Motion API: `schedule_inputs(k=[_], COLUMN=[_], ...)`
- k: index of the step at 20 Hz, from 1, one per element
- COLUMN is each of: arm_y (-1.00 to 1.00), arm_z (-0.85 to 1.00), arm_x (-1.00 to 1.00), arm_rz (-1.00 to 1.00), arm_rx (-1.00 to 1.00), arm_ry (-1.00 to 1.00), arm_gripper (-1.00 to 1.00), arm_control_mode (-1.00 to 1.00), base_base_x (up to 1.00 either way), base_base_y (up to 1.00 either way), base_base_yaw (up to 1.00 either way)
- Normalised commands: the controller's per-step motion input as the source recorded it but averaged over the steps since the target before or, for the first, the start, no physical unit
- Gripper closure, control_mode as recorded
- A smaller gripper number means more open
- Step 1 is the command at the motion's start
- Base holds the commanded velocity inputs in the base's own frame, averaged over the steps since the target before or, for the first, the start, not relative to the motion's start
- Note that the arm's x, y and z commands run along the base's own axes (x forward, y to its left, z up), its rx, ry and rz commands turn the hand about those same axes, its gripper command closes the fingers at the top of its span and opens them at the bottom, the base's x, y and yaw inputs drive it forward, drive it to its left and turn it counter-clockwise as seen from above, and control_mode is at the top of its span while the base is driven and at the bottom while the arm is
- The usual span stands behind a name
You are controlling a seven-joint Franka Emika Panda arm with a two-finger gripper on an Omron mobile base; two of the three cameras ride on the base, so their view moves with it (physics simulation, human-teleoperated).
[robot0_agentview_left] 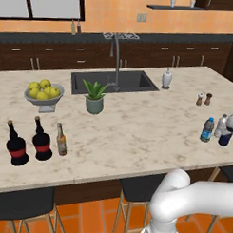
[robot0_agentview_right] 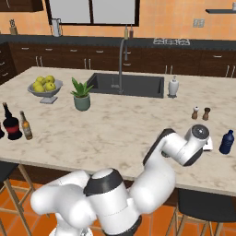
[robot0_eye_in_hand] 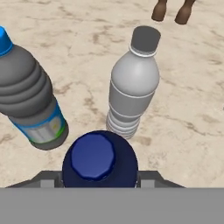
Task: Move the plastic bottles in the middle to the plastics group, and the glass bottles in the middle to the glass group.
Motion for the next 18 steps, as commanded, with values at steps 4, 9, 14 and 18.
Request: schedule_inputs(k=[4, 9, 14, 18], arm_y=[0.00, 0.00, 0.00, 0.00], arm_z=[0.00, 0.02, 0.10, 0.06], arm_x=[0.07, 0.00, 0.00, 0.00], arm_rz=[0.00, 0.00, 0.00, 0.00], arm_rx=[0.00, 0.00, -0.01, 0.00], arm_ry=[0.00, 0.00, 0.07, 0.06], arm_gripper=[1.00, -1.00, -1.00, -1.00], arm_control_mode=[-1.00, -1.00, -1.00, -1.00], base_base_x=[0.00, 0.00, 0.00, 0.00], base_base_y=[0.00, 0.00, 0.00, 0.00], base_base_yaw=[0.00, 0.00, 0.00, 0.00])
